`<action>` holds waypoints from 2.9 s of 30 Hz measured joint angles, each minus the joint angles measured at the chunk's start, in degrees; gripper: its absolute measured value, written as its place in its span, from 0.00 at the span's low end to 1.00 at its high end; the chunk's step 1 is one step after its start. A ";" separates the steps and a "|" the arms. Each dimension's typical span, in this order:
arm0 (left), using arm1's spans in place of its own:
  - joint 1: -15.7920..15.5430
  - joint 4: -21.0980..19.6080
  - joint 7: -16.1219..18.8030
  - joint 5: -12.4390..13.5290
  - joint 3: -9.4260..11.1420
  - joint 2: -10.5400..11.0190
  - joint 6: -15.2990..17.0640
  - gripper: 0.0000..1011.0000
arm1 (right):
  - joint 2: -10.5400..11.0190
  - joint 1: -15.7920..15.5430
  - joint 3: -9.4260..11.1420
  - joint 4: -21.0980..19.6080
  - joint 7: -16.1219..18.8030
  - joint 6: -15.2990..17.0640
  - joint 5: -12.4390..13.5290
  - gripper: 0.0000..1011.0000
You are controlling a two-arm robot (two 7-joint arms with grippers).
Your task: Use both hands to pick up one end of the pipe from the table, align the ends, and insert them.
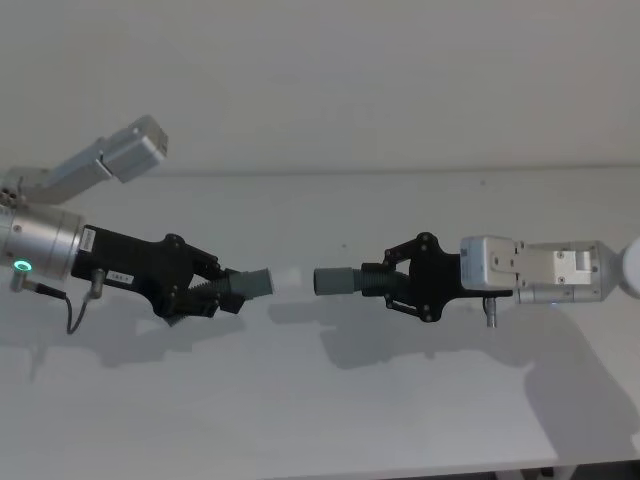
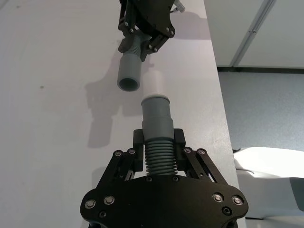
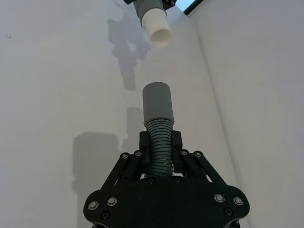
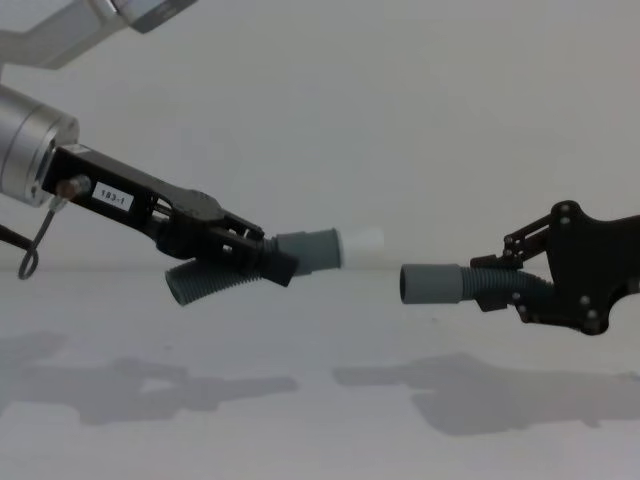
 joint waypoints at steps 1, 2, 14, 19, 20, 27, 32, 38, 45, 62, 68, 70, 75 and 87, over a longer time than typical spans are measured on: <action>-0.09 0.18 -0.12 0.06 0.14 -0.07 -0.10 0.33 | 0.00 0.00 0.00 0.00 0.00 0.00 0.00 0.23; -0.17 0.35 -0.19 0.09 0.27 -0.13 -0.19 0.33 | 0.00 0.00 0.00 0.00 0.00 0.00 0.00 0.23; -0.92 1.99 -0.38 0.36 1.46 -0.51 -1.06 0.33 | 0.00 0.00 0.00 0.00 0.00 0.00 0.00 0.23; -1.04 2.35 -0.11 0.39 1.79 -0.54 -1.37 0.33 | 0.00 0.00 0.00 0.00 0.00 0.00 0.00 0.23; -1.05 2.43 -0.07 0.39 1.87 -0.54 -1.42 0.33 | 0.00 0.00 0.00 0.00 0.00 0.00 0.00 0.23; -1.22 3.28 0.33 0.46 2.41 -0.71 -1.99 0.33 | 0.00 0.00 0.00 0.00 0.00 0.00 0.00 0.23; -1.47 4.14 0.44 0.50 2.77 -0.96 -2.49 0.33 | 0.00 0.00 0.00 0.00 0.00 0.00 0.00 0.23; -2.08 5.85 0.42 0.55 3.30 -1.53 -3.28 0.33 | 0.00 0.00 0.00 0.00 0.00 0.00 0.00 0.23; -2.99 8.10 0.06 0.56 3.81 -2.39 -4.41 0.33 | 0.00 0.00 0.00 0.00 0.00 0.00 0.00 0.23; -5.00 12.92 -0.83 0.17 4.89 -4.54 -6.69 0.33 | 0.00 0.00 0.00 0.00 0.00 0.00 0.00 0.23; -5.41 13.83 -1.02 -0.10 5.21 -4.95 -7.06 0.33 | 0.00 0.00 0.00 0.00 0.00 0.00 0.00 0.23; -5.52 14.10 -1.06 -0.20 5.32 -5.07 -7.16 0.33 | 0.00 0.00 0.00 0.00 0.00 0.00 0.00 0.23; -5.74 14.55 -1.17 -0.41 5.55 -5.26 -7.25 0.33 | 0.00 0.00 0.00 0.00 0.00 0.00 0.00 0.23; -5.91 14.68 -1.12 -0.92 6.04 -5.30 -7.20 0.33 | 0.00 0.00 0.00 0.00 0.00 0.00 0.00 0.23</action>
